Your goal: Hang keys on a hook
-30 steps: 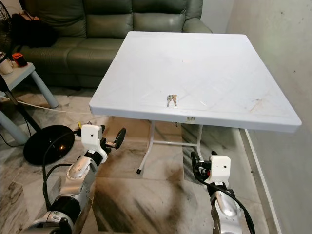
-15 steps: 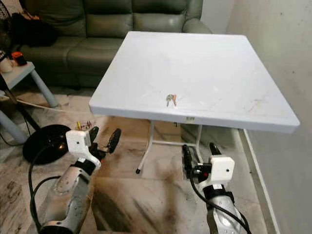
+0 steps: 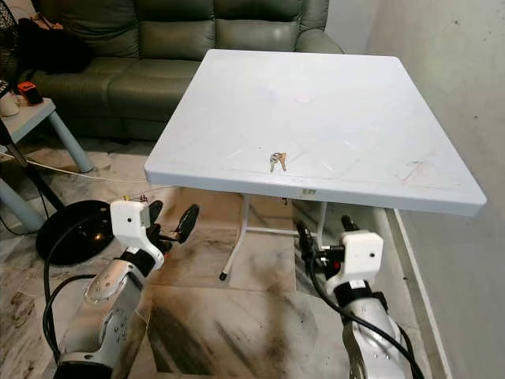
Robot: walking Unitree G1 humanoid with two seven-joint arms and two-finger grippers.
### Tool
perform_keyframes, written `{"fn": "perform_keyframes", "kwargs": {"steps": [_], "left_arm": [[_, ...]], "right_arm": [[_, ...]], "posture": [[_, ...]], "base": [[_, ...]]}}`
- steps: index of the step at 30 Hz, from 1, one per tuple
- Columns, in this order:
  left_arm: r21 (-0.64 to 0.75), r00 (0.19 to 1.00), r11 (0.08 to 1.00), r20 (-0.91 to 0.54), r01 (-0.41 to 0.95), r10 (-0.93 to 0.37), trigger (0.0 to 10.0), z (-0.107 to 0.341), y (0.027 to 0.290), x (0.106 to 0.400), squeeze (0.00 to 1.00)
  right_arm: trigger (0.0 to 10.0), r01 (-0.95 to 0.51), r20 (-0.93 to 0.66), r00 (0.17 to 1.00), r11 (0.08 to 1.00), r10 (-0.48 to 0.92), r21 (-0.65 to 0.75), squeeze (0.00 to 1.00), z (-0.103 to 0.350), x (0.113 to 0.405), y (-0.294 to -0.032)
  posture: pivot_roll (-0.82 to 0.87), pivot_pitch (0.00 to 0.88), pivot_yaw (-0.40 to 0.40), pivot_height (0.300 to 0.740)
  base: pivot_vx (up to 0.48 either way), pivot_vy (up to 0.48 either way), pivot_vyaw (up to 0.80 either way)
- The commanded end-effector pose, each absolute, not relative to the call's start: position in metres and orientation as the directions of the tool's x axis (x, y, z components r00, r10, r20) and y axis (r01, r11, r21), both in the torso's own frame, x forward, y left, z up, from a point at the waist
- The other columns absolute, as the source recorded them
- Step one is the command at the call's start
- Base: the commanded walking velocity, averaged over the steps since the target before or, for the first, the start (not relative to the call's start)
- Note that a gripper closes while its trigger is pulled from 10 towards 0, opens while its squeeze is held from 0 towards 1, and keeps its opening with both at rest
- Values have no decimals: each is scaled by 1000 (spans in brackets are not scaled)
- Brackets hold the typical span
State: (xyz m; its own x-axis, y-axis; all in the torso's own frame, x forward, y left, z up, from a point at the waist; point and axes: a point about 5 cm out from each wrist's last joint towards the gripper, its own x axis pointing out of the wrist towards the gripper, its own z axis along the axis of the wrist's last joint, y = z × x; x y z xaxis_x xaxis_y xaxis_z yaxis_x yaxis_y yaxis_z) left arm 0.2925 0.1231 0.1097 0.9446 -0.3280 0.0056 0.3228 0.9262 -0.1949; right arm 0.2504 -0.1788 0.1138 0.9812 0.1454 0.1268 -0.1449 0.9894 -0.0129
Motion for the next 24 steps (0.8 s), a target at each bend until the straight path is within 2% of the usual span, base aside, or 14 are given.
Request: {"fn": "perform_keyframes", "kwargs": {"steps": [1,14,24], "left_arm": [[-181,948,932,5,314,-318,10000,114,128,294,0],[-175,960,946,-19,272,-280,10000,108,136,276,0],[-180,956,942,-22,285,-293,10000,110,136,276,0]], "right_arm": [[10000,-141,136,980,990,143,-29,0,121,251,-179],[10000,-134,146,980,991,135,-12,0,121,232,-178],[10000,-129,147,981,992,129,-8,0,122,232,-178]], "posture": [[89,56,-1,740],[92,66,2,740],[95,72,7,740]], "base": [[0,0,0],[0,0,0],[0,0,0]]}}
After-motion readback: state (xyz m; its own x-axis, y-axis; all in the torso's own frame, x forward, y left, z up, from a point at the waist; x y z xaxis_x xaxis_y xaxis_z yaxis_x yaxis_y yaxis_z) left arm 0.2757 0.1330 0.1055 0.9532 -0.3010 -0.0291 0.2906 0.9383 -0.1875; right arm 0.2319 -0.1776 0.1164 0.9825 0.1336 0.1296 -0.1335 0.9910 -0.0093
